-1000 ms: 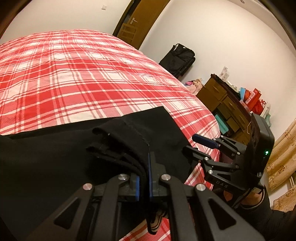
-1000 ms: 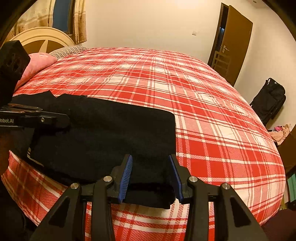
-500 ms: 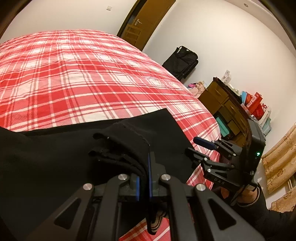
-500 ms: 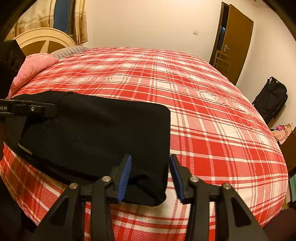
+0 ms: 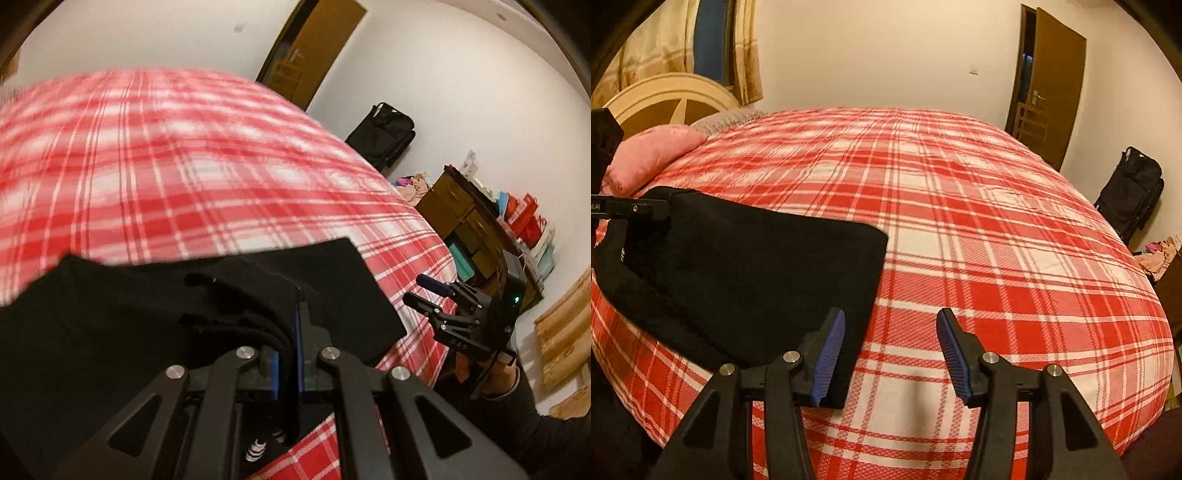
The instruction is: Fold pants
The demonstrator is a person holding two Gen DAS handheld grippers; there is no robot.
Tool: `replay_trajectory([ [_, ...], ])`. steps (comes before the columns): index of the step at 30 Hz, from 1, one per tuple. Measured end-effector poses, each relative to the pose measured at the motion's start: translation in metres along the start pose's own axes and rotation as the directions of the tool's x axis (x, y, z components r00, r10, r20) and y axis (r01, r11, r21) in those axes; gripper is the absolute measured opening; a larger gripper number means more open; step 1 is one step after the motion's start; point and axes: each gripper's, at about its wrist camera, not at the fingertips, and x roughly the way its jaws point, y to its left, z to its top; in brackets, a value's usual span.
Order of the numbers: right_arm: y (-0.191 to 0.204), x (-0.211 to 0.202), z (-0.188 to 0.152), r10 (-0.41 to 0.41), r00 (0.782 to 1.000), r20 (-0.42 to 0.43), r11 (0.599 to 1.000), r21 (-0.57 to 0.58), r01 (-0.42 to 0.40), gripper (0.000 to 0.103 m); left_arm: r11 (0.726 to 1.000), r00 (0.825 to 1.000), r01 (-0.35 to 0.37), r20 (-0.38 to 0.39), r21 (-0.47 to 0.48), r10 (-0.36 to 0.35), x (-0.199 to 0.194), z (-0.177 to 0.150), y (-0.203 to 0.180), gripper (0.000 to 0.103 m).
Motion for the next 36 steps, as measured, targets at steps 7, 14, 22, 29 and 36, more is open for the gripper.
replay_trajectory([
  [7, 0.000, 0.003, -0.002, 0.010, 1.000, -0.002, 1.000, -0.002, -0.010, 0.053, 0.996, 0.999, 0.037, 0.006, -0.077, -0.037, -0.021, -0.004, 0.013, 0.006],
  [14, 0.007, 0.006, -0.002, 0.032, 0.999, -0.003, 0.999, -0.016, -0.032, 0.053, 0.996, 1.000, -0.029, -0.006, -0.081, 0.028, -0.025, -0.013, 0.029, 0.006],
  [22, 0.039, 0.009, -0.006, 0.091, 0.996, -0.022, 0.988, -0.121, -0.093, 0.053, 0.976, 0.984, -0.176, 0.041, 0.130, 0.172, -0.016, -0.030, 0.018, 0.006],
  [29, 0.046, 0.015, -0.011, 0.087, 0.995, -0.053, 0.985, -0.143, -0.094, 0.053, 0.987, 0.988, -0.149, -0.025, 0.053, 0.150, 0.006, -0.040, 0.056, 0.019],
  [36, 0.046, 0.019, -0.012, 0.086, 0.995, -0.059, 0.986, -0.141, -0.094, 0.053, 0.988, 0.996, 0.017, 0.087, -0.153, -0.004, -0.019, -0.028, 0.084, 0.059],
])
